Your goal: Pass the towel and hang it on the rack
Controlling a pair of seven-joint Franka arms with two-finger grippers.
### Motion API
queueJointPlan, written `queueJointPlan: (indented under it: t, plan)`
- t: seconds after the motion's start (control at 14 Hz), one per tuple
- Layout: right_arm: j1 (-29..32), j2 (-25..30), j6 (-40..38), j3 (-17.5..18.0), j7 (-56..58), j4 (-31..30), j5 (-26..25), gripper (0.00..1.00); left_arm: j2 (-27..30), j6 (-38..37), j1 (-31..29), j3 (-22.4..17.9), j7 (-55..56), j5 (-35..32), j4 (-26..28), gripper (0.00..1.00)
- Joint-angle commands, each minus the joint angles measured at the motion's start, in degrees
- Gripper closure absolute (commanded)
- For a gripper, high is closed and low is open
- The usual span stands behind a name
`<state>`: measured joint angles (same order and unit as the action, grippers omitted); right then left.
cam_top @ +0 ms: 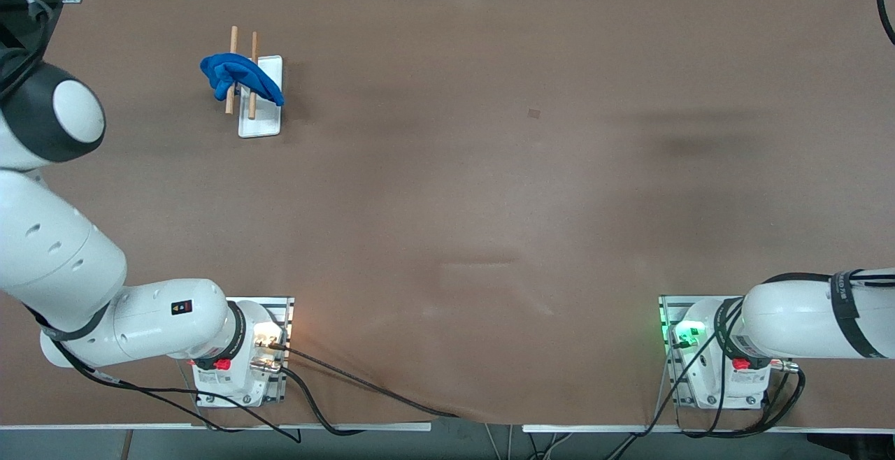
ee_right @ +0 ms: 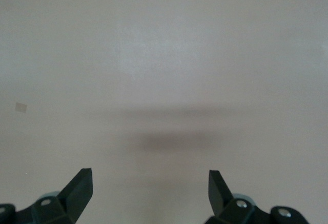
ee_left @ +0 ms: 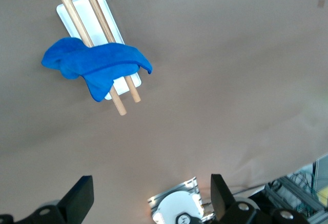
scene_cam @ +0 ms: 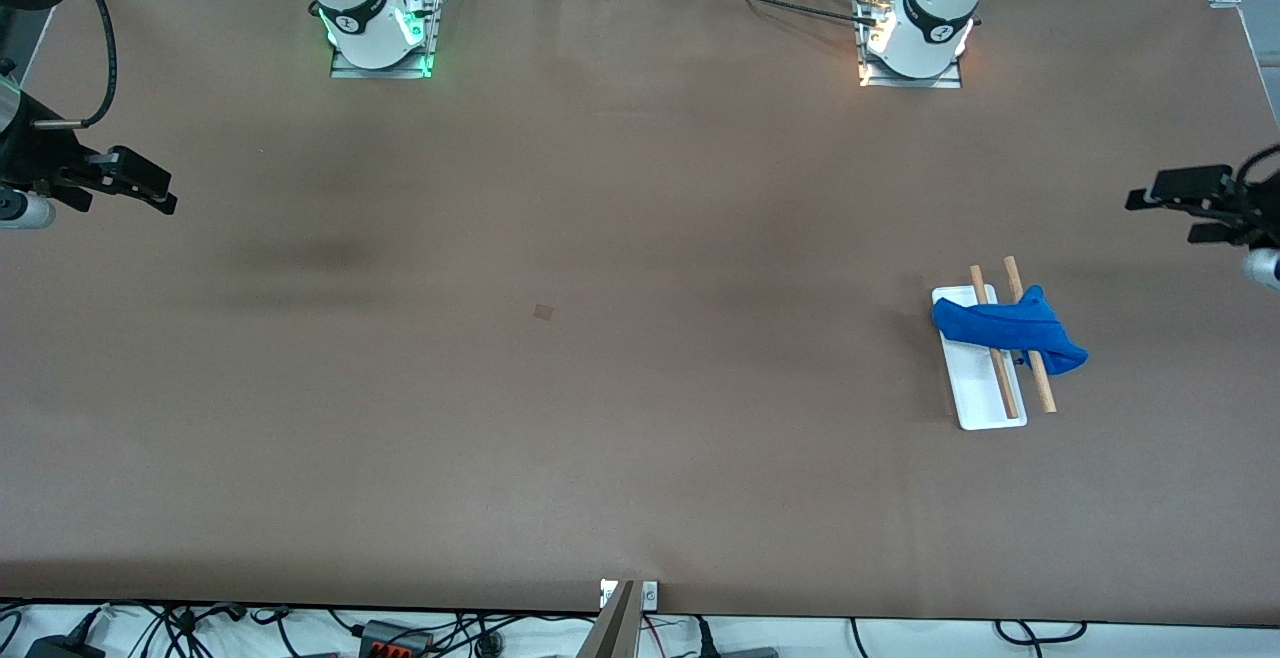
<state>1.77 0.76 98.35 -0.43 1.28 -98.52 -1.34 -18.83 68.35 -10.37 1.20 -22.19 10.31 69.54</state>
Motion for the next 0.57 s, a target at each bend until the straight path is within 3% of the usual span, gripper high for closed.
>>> queueJointPlan:
  t: [0.0,0.14,0.5]
  plan:
    - [0.16,1.52,-1.31,0.25,0.12,-0.18,0.03,0.0,12.73,8.43,3.76,-0.59,8.26,-5.89,16.28,0.0]
    - [0.08,1.44,-1.23,0.34,0.91,-0.18,-0.15,0.0,17.49,11.71,4.04,-0.59,12.95,-6.71,23.24,0.0]
    - [0.16,1.26,-0.97,0.34,3.19,0.08,-0.33,0.0,19.44,11.45,3.34,-0.59,19.0,-13.28,24.41,0.0]
